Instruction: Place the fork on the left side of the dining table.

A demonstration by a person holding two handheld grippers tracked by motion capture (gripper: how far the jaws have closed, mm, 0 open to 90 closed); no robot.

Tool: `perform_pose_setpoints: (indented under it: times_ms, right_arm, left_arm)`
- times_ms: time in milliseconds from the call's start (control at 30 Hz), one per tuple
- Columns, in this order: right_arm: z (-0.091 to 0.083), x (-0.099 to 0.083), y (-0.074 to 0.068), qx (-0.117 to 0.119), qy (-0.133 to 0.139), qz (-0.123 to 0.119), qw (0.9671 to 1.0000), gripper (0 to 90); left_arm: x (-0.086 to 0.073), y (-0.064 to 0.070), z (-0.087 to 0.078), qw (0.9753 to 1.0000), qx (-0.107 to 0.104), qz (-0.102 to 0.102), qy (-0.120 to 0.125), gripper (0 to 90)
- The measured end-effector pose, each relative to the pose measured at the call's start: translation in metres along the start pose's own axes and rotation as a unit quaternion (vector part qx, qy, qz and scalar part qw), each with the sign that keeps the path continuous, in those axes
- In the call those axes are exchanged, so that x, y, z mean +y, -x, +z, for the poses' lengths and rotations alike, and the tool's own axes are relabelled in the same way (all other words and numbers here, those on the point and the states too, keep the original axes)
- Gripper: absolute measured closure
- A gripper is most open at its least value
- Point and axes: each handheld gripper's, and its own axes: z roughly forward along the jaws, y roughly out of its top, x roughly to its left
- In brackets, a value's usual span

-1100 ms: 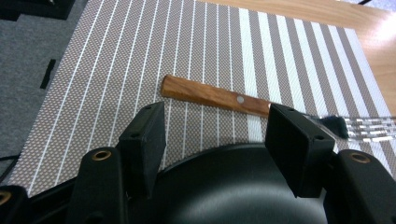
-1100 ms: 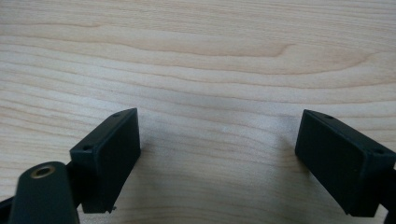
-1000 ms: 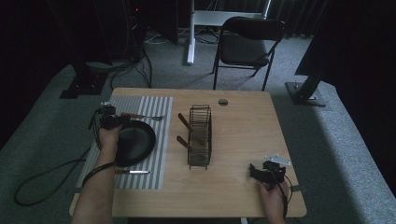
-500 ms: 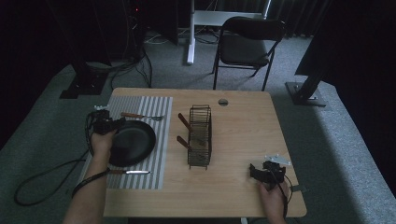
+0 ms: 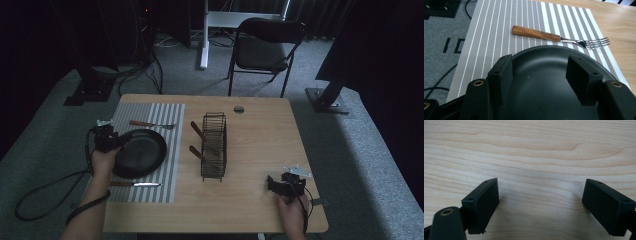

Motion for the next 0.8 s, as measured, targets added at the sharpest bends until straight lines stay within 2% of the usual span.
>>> perform_pose_setpoints:
  times_ms: [167,267,333,500,567,600,667,800]
  right_arm:
    - [0.000,0.000,0.000,0.000,0.000,0.000,1.0000,13.7]
    - [0.000,0.000,0.000,0.000,0.000,0.000,1.0000,13.7]
    - [0.000,0.000,0.000,0.000,0.000,0.000,1.0000,13.7]
    - [0.000,0.000,0.000,0.000,0.000,0.000,1.0000,13.7]
    - [0.000,0.000,0.000,0.000,0.000,0.000,1.0000,13.7]
    - [0.000,0.000,0.000,0.000,0.000,0.000,1.0000,13.7]
    - [0.000,0.000,0.000,0.000,0.000,0.000,1.0000,13.7]
    - [0.000,0.000,0.000,0.000,0.000,0.000,1.0000,13.7]
  left_arm:
    - [-0.009,-0.005,-0.006,1.0000,0.001,-0.005,0.005,38.7]
    - [-0.014,-0.006,-0.011,1.0000,-0.004,0.006,0.001,38.7]
    - [-0.018,-0.006,-0.015,1.0000,-0.007,0.005,0.005,38.6]
    - [-0.026,-0.004,-0.026,0.9996,-0.014,0.022,0.010,38.7]
    - [-0.030,-0.003,-0.030,0.9994,-0.023,0.023,0.009,38.7]
    - [-0.033,-0.002,-0.031,0.9992,-0.023,0.033,0.004,38.7]
    - [-0.037,-0.002,-0.034,0.9990,-0.021,0.039,0.003,38.6]
    - [-0.046,-0.001,-0.041,0.9989,-0.021,0.041,0.013,38.7]
